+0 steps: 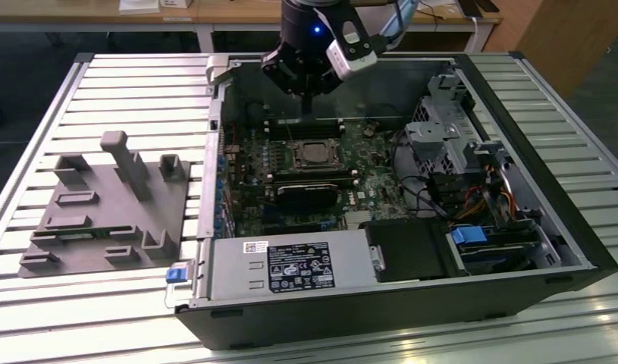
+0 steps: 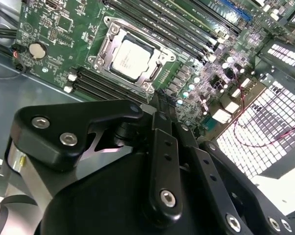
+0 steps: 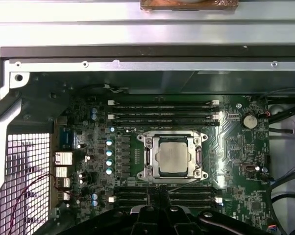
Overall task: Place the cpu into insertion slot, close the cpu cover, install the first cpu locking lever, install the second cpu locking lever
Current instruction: 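Install the first cpu locking lever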
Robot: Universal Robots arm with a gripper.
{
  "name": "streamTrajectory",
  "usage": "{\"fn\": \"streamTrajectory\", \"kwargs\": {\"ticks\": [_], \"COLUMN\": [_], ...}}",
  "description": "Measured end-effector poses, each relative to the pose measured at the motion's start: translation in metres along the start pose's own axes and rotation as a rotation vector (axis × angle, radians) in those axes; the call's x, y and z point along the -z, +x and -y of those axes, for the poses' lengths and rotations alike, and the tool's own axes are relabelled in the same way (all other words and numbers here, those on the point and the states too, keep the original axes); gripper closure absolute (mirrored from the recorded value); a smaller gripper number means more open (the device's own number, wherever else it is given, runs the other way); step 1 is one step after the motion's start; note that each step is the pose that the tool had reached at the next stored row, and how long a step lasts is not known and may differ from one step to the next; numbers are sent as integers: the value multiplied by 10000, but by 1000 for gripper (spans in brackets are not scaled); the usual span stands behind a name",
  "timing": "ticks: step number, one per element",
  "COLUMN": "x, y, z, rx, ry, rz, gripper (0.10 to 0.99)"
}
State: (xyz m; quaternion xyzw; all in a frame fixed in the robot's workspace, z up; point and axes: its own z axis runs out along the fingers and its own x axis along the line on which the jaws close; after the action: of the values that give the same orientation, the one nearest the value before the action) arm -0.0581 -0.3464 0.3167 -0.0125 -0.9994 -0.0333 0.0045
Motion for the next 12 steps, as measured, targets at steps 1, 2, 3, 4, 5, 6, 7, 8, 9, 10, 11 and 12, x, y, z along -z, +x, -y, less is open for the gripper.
{"fn": "streamTrajectory", "kwargs": {"ticks": [1,2,3,4,5,6,7,8,9,10,11,12], "x": [-5,-11,-17,-23,-29,-36,-43,-51,-59,-68,-77,-86], "y": [3,7,9,11,13,15,18,22,27,33,40,48], "z": [0,-1,-2,-2,-3,-5,-6,-7,-9,-10,-12,-14], "rx": [1,0,1,1,0,1,1,1,1,2,1,1], "ry": [0,0,0,0,0,1,2,0,1,0,1,1], "rz": [2,4,5,6,7,6,7,10,11,13,14,15], "gripper": [961,961,961,961,961,961,961,961,961,961,961,961]}}
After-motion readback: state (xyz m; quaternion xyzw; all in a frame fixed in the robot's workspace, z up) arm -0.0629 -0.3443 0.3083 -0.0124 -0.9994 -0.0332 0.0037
